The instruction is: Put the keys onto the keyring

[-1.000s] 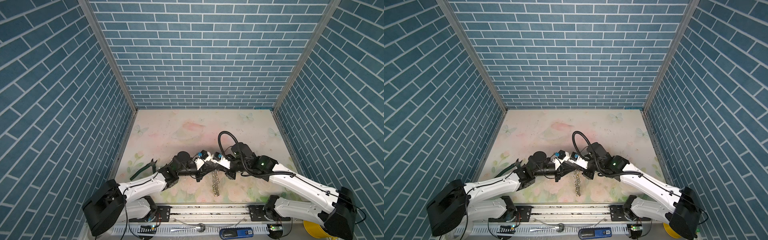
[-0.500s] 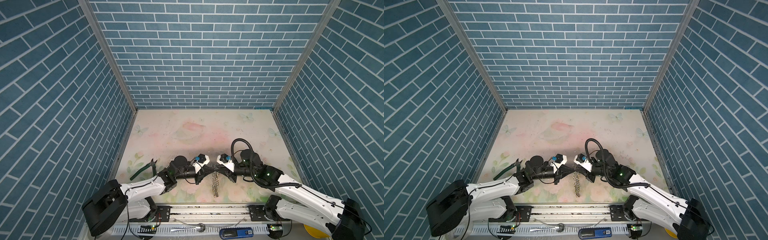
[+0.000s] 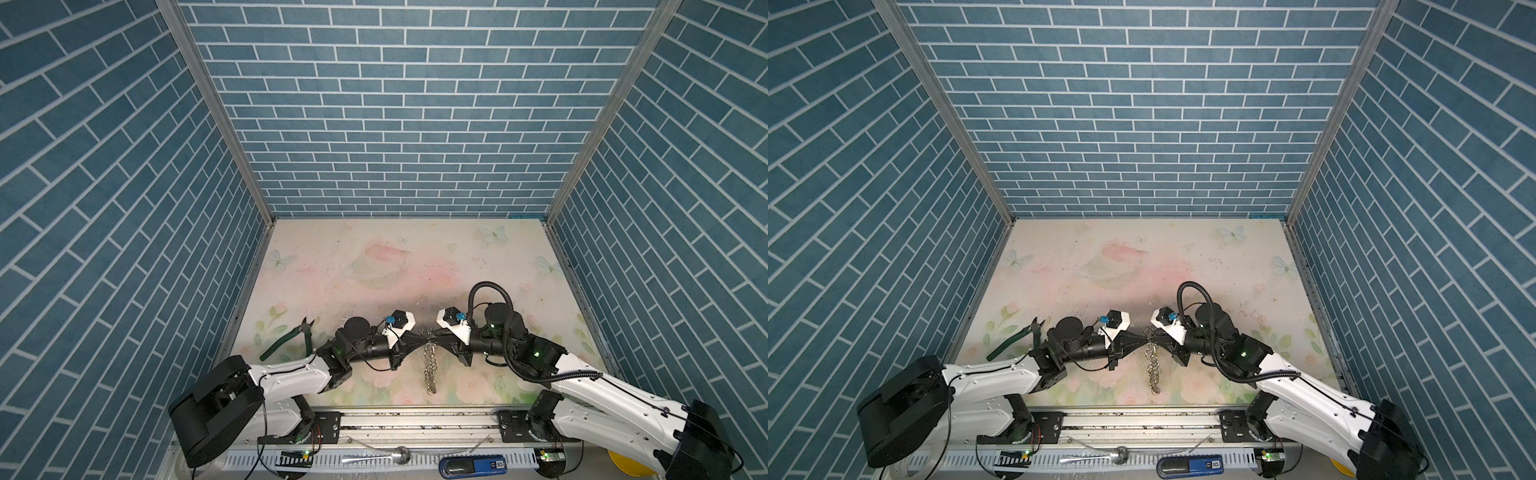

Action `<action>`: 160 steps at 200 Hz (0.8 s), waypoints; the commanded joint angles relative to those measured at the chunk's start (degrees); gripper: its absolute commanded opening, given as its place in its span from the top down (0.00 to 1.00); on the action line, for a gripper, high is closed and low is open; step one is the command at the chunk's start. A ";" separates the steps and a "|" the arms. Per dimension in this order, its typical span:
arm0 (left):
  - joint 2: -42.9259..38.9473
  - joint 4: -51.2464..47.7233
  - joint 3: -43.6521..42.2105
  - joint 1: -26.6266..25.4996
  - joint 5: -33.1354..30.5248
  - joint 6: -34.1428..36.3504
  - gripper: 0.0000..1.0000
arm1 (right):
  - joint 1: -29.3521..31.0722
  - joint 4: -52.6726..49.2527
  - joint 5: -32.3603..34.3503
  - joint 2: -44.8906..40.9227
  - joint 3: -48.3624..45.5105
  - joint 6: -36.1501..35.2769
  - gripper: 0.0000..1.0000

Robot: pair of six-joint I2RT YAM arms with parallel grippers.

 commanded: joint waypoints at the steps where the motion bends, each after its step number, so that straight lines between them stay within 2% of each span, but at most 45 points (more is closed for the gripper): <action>1: 1.81 7.46 -2.24 -0.24 0.06 -1.33 1.00 | -0.17 2.23 -1.44 -1.97 -3.37 4.40 0.77; 67: 8.01 18.52 -2.34 -0.23 2.79 -3.67 1.00 | -0.29 9.75 -4.61 -2.79 -7.79 7.83 0.78; 114: 7.35 16.65 -1.42 -0.23 4.29 -3.03 1.00 | -0.32 9.61 -0.49 -4.79 -8.27 7.80 0.77; 160: 7.77 18.47 -1.37 -0.23 5.52 -4.02 1.00 | -0.28 11.64 -4.56 -1.54 -7.97 8.10 0.85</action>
